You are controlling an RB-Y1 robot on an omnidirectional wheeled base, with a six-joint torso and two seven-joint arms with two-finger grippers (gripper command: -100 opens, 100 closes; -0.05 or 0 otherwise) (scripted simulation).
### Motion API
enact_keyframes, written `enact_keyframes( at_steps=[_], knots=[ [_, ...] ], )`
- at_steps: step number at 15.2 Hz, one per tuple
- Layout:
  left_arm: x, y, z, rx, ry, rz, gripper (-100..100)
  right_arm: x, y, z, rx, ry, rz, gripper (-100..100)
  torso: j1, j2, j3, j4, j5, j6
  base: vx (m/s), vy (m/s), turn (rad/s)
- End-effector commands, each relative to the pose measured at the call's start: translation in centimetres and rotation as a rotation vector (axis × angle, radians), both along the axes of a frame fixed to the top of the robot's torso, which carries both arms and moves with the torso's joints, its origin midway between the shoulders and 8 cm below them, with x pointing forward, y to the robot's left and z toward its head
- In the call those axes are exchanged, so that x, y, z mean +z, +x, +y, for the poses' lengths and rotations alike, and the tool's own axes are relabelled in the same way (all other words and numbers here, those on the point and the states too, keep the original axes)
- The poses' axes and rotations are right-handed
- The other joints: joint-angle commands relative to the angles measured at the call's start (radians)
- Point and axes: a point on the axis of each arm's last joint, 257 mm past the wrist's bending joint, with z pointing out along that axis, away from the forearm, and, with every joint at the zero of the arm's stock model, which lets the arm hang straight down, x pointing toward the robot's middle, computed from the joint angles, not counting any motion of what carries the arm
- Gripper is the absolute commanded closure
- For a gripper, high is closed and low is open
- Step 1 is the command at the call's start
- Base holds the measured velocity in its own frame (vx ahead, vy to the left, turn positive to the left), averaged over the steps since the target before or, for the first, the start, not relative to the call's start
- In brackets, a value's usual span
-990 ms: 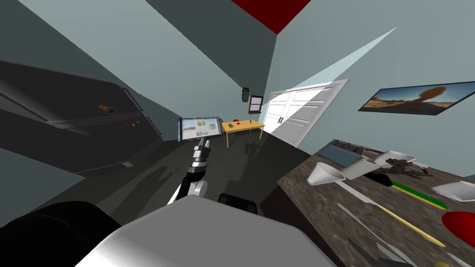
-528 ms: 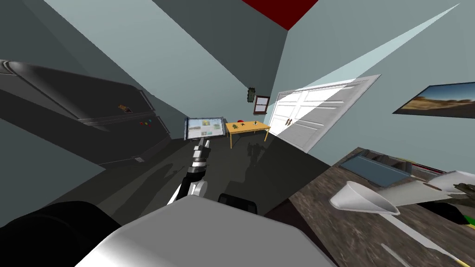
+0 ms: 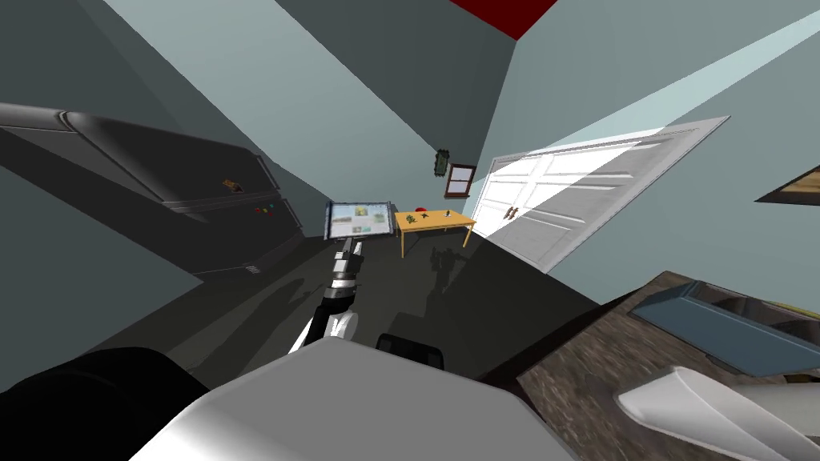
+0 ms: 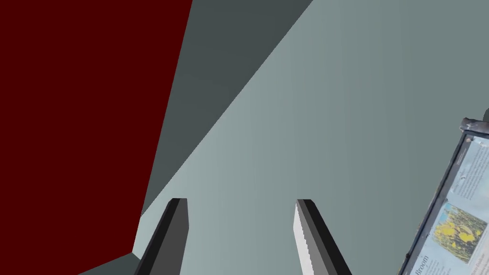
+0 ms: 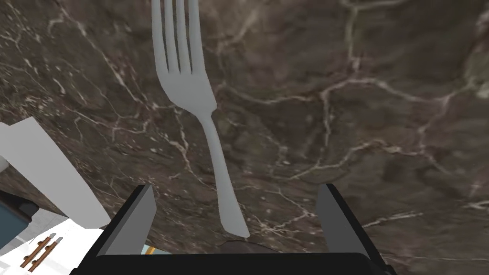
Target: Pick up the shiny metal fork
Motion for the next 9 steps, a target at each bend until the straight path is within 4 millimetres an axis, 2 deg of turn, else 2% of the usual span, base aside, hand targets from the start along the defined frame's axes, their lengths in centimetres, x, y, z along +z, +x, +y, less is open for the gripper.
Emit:
enact_keyframes(
  at_steps=[1, 2, 3, 4, 9],
  knots=[
    [0.0, 0.0, 0.0, 0.000, 0.000, 0.000, 0, 0.3, -2.3, -0.5, 0.007, -0.017, 0.057, -100, 0.000, 0.000, 0.000, 0.000, 0.000, 0.000, 0.091, -0.012, 0.085],
    [0.0, 0.0, 0.0, 0.000, 0.000, 0.000, 0, 0.3, -3.7, -0.8, 0.009, -0.026, 0.092, -100, 0.000, 0.001, 0.000, 0.000, 0.000, 0.000, 0.093, -0.012, 0.109],
    [0.0, 0.0, 0.0, 0.000, 0.000, 0.000, 0, 0.3, -2.2, -0.4, 0.006, -0.015, 0.055, -100, 0.001, 0.001, 0.000, 0.000, 0.000, 0.000, 0.057, -0.011, 0.045],
    [0.0, 0.0, 0.0, 0.000, 0.000, 0.000, 0, 0.0, -3.4, -0.7, -0.006, -0.019, 0.060, -100, 0.001, 0.002, 0.001, 0.000, 0.000, 0.000, 0.022, -0.008, 0.092],
    [0.0, 0.0, 0.0, 0.000, 0.000, 0.000, 0, -1.2, -5.5, -0.7, -0.037, -0.017, 0.056, -100, 0.001, 0.008, 0.005, 0.002, 0.000, 0.000, 0.002, -0.010, 0.105]
  ],
)
